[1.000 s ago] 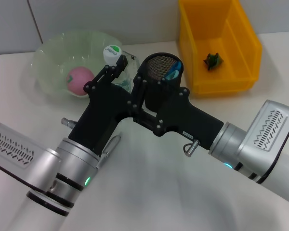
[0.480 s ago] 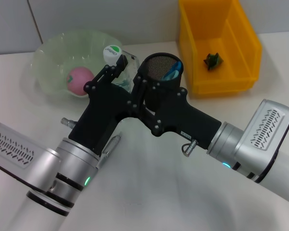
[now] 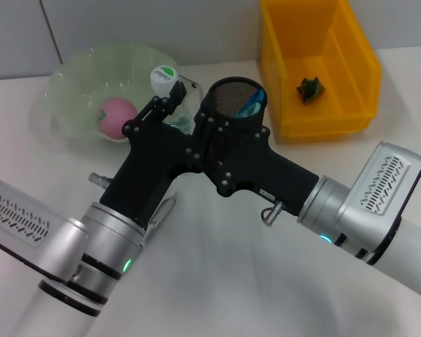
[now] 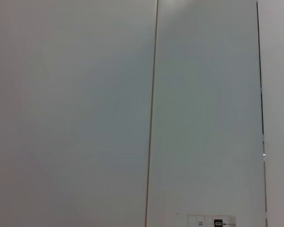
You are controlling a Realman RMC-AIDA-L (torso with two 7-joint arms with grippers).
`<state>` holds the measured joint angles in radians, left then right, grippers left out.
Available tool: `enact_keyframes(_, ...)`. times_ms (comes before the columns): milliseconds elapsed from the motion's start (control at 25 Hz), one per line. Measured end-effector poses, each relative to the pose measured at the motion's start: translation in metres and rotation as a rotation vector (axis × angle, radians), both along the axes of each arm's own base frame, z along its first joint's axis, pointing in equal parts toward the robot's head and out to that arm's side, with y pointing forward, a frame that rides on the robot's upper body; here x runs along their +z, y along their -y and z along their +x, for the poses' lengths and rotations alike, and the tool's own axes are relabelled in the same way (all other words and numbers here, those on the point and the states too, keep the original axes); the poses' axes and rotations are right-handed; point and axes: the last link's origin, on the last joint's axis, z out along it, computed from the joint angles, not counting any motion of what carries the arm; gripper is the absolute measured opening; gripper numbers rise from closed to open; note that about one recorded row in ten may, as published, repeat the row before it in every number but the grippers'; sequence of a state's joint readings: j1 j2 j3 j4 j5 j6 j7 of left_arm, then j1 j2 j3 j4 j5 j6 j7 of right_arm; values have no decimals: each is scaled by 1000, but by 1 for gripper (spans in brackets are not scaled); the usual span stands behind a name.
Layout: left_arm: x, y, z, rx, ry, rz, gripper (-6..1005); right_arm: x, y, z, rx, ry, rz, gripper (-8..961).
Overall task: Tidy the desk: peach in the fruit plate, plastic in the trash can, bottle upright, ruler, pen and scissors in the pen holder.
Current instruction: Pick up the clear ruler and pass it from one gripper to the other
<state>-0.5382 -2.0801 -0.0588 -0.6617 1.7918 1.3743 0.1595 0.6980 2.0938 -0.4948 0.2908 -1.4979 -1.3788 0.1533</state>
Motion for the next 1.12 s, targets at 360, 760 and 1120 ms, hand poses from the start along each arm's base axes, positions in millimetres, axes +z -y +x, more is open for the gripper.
enact_keyframes(360, 0, -1, -1, 1, -5, 0, 406, 0, 1, -1, 1, -8, 1, 192)
enact_keyframes(760, 0, -2, -1, 3, -9, 1, 409, 0, -2, -4, 1, -12, 3, 154)
enact_keyframes(1120, 0, -2, -2, 3, -11, 1, 412, -1, -2, -7, 12, -21, 1, 102)
